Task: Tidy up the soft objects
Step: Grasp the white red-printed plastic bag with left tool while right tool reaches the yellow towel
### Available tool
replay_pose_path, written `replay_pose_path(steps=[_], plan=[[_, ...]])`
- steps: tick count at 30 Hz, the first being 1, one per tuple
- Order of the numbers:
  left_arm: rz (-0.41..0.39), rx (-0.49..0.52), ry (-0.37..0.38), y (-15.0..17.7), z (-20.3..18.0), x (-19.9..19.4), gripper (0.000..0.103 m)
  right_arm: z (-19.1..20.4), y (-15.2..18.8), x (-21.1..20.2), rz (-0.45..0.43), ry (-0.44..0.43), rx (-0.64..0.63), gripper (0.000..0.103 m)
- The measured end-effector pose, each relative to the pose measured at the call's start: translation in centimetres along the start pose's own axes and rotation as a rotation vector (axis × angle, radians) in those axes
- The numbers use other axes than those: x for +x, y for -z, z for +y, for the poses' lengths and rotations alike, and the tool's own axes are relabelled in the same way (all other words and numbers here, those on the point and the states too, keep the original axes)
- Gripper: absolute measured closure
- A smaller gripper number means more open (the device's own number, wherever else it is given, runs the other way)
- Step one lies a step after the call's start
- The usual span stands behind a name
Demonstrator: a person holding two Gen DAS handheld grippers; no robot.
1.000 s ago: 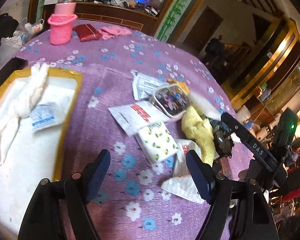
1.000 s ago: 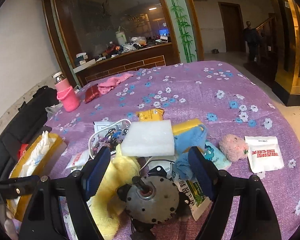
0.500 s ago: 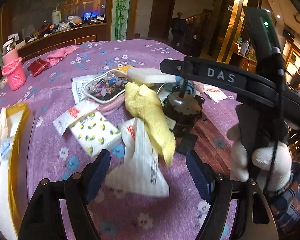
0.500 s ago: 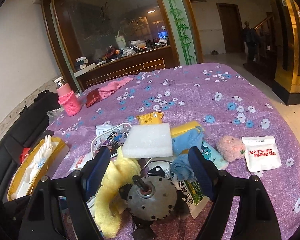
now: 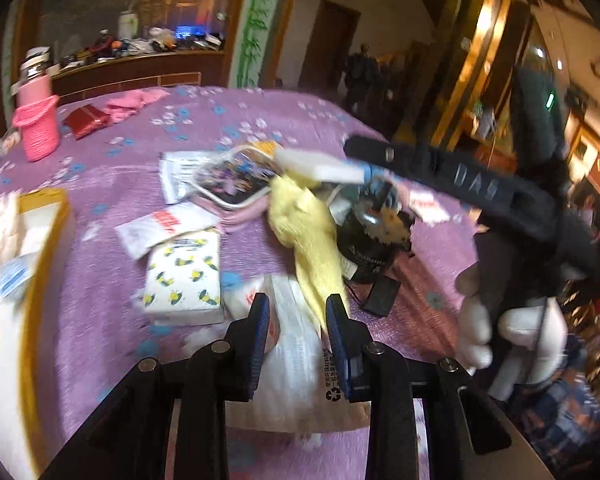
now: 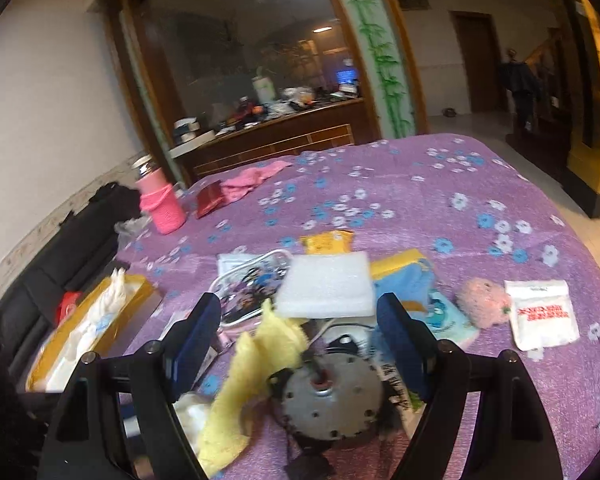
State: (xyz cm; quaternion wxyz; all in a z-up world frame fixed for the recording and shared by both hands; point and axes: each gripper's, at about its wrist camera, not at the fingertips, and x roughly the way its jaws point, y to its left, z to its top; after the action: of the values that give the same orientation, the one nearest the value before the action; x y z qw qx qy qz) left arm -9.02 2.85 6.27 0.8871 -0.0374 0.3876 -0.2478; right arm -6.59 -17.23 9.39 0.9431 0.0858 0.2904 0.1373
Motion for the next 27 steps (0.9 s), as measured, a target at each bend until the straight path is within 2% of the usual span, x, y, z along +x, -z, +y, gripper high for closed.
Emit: replay_pose_path(steps=[1,2,3,5,8,11,13,15,16,17,20,21,23,24,27], plan=[[-0.017,-0.022,0.006,0.3,0.6,-1.1,0.074,0.5,0.1,0.1,0.006,0.002,-0.021,0.024],[-0.026,-0.035,0.01,0.4,0.9,-1.8,0.089,1.0,0.3,0.3,0.012,0.004,-0.043,0.024],[-0.037,-0.055,0.019,0.7,1.5,-2.6,0.092,1.4,0.4,0.3,0.015,0.003,-0.059,0.024],[-0.059,-0.088,0.033,1.1,2.4,-4.1,0.091,2.1,0.4,0.0,0.008,-0.003,-0.069,0.024],[-0.092,-0.11,0.029,1.6,3.7,-6.1,0.091,3.4,0.2,-0.6,0.02,-0.057,-0.055,0.024],[-0.068,-0.112,0.032,2.2,4.6,-6.4,0.091,5.4,0.6,-0.6,0.082,-0.105,-0.066,0.024],[-0.035,-0.08,0.041,2.8,4.1,-6.0,0.08,6.3,1.1,-0.2,0.149,-0.15,-0.051,0.024],[0.01,-0.034,0.037,3.3,2.9,-5.2,0.031,6.7,1.8,0.1,0.2,-0.177,-0.031,0.024],[0.014,-0.01,0.026,3.5,2.1,-4.6,0.025,6.6,2.2,0.2,0.224,-0.191,-0.014,0.024],[0.008,0.006,0.017,3.6,1.7,-4.3,0.024,6.5,2.4,0.4,0.247,-0.202,0.004,0.024],[0.027,0.089,-0.029,3.3,-0.3,-1.6,0.024,6.2,2.8,1.2,0.291,-0.184,0.042,0.024],[0.047,0.104,-0.053,3.2,-0.8,-0.3,0.034,6.2,2.8,1.5,0.3,-0.161,0.039,0.024],[0.112,0.099,-0.077,3.4,-0.8,2.0,0.068,6.3,2.8,2.4,0.32,-0.115,0.028,0.024],[0.123,0.08,-0.058,3.5,-0.5,2.4,0.069,6.4,2.7,2.8,0.327,-0.091,0.018,0.024],[0.082,0.005,-0.005,3.6,0.9,0.5,0.069,6.8,2.6,4.1,0.339,-0.003,-0.024,0.024]])
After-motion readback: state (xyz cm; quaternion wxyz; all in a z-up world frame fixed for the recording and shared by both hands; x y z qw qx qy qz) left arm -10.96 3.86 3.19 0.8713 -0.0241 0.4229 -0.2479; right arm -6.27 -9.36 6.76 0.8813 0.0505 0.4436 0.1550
